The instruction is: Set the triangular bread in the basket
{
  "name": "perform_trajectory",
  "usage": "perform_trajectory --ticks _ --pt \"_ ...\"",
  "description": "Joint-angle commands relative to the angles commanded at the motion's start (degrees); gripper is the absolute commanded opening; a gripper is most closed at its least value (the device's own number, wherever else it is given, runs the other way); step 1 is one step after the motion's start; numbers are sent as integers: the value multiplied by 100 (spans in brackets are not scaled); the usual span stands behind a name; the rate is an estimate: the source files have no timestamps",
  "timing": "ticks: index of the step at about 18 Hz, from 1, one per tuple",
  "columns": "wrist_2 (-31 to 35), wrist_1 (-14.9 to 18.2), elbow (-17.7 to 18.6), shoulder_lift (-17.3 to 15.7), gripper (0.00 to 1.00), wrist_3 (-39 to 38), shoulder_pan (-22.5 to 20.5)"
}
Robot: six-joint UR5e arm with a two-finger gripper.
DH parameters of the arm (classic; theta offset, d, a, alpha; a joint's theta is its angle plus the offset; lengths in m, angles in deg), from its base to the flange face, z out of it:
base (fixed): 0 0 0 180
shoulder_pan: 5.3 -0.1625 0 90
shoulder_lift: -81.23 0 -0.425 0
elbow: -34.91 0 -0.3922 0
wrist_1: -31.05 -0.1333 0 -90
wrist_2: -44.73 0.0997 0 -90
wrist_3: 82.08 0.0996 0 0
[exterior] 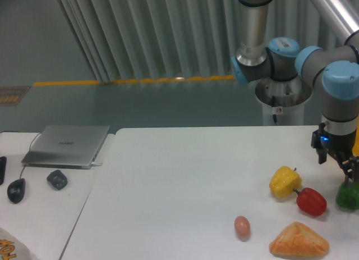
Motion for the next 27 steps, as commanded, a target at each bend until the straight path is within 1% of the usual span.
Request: perform_trajectory --ticks 10,16,20,25,27 --pt "0 -35 0 -44 100 79 35" --pt "52 -140 70 -44 100 18 44" --pt "53 -167 158 -167 100 0 -9" --pt "70 -141 176 -158 100 -26 -35" --pt "62 -149 254 -176 100 -26 -175"
